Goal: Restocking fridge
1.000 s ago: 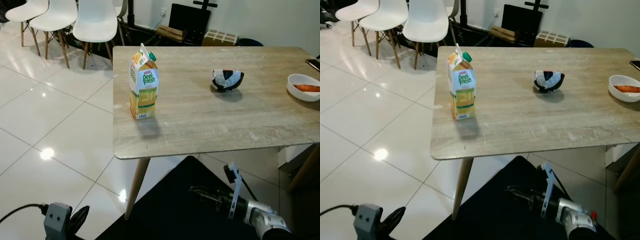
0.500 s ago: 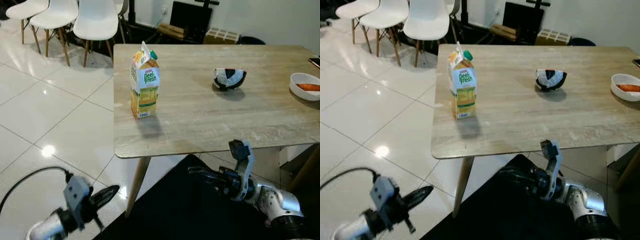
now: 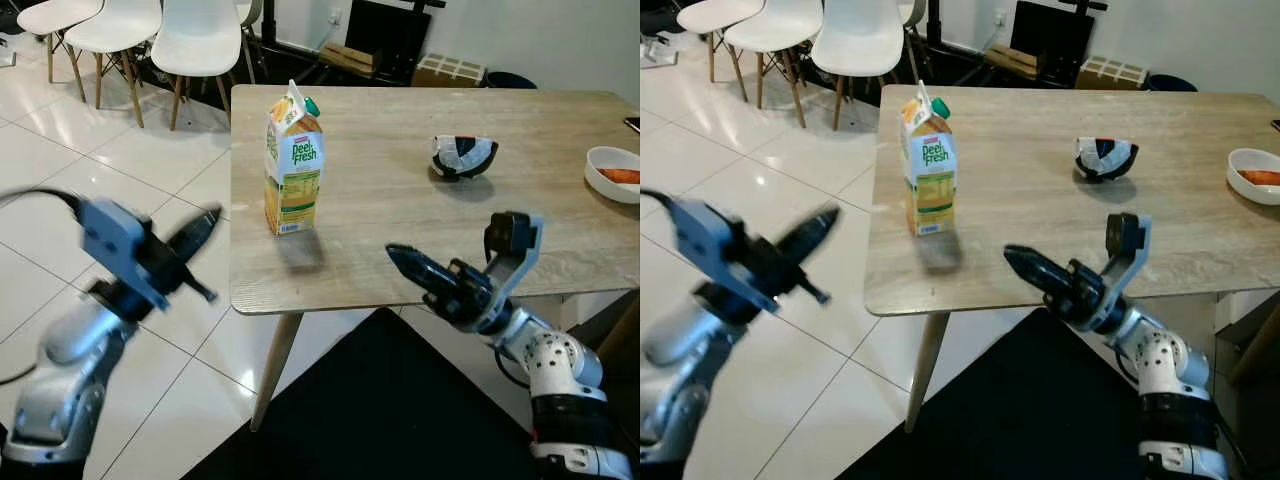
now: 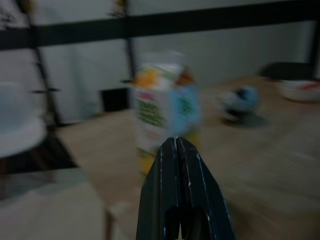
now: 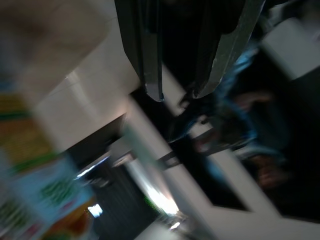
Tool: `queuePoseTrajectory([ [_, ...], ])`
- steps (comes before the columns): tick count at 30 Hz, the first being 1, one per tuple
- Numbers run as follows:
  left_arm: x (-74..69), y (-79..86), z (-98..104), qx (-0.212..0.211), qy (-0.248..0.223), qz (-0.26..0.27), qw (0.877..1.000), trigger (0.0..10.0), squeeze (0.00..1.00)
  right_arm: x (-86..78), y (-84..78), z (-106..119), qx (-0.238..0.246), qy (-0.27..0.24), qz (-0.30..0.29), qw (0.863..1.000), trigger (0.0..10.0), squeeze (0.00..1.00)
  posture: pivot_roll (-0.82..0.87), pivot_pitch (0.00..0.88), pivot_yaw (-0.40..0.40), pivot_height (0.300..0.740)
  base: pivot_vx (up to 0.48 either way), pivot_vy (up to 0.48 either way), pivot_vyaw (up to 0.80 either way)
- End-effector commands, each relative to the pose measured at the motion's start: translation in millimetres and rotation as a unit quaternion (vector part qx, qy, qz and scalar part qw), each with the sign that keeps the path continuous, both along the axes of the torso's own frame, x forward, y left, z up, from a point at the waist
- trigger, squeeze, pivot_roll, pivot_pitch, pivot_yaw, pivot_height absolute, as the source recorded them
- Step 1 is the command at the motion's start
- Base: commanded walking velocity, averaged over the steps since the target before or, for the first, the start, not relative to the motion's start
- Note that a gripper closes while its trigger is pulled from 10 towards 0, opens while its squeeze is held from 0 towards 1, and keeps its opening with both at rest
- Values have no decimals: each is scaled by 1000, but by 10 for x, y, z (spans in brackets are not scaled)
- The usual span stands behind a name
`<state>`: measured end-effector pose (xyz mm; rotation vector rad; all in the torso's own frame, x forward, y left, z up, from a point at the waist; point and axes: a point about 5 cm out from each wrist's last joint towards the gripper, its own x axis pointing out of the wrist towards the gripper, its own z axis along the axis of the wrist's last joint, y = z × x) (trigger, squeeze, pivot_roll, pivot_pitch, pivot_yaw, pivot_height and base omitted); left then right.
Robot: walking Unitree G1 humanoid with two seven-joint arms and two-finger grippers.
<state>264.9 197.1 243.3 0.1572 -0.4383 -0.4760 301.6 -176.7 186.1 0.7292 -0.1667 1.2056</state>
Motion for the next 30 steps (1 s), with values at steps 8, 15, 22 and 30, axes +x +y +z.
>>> queuePoseTrajectory([
  [8,300,94,298,49,-22,122,991,10000,0,376,-8,77,-15,7,-185,983,10000,0,-22,103,-60,740,0,0,0],
  [15,543,313,461,38,-54,201,977,10000,0,493,116,136,8,7,-237,971,10000,0,-21,107,-60,740,0,0,0],
  [22,756,531,442,34,-37,217,975,10000,0,568,214,140,6,3,-263,965,10000,0,-24,103,-55,740,0,0,0],
  [30,1026,663,326,26,14,188,982,10000,0,592,474,100,-33,-5,-265,964,10000,0,-40,106,-44,740,0,0,0],
])
